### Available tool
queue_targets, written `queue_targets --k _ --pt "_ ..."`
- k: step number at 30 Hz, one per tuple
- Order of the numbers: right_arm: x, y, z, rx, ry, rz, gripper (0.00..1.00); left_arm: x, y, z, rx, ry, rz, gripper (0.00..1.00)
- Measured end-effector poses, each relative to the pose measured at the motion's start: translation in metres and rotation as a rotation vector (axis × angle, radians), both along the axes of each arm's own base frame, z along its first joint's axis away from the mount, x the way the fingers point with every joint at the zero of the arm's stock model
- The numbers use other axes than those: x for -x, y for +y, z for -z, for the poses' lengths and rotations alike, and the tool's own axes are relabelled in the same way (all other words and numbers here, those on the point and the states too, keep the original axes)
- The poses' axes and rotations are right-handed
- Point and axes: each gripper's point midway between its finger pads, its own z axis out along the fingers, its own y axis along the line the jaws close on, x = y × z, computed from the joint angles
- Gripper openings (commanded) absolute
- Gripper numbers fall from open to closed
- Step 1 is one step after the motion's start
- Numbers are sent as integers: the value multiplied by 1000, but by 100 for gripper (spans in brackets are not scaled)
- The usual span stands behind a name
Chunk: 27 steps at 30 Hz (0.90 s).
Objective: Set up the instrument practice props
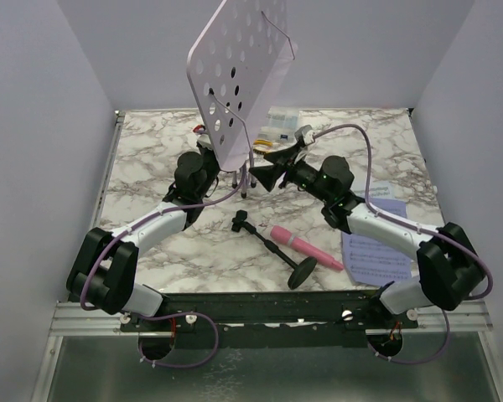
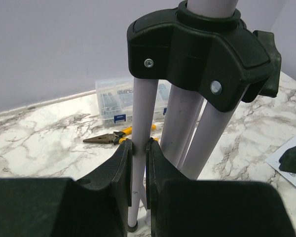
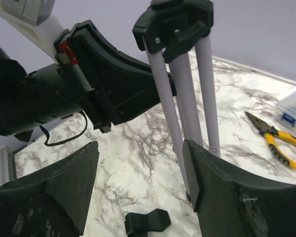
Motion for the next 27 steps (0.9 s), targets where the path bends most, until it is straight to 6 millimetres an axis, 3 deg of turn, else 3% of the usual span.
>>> queue_targets --k 4,11,20,27 --pt "-3 12 3 -24 22 -143 68 1 -2 0 3 1 4 0" --pt "-20 23 34 -84 138 -320 66 4 -3 -1 7 1 10 0" --pt "-21 38 27 -99 118 -428 65 5 -4 -1 10 6 12 0" --pt "-33 46 33 -87 99 -427 65 6 -4 -1 17 13 12 0"
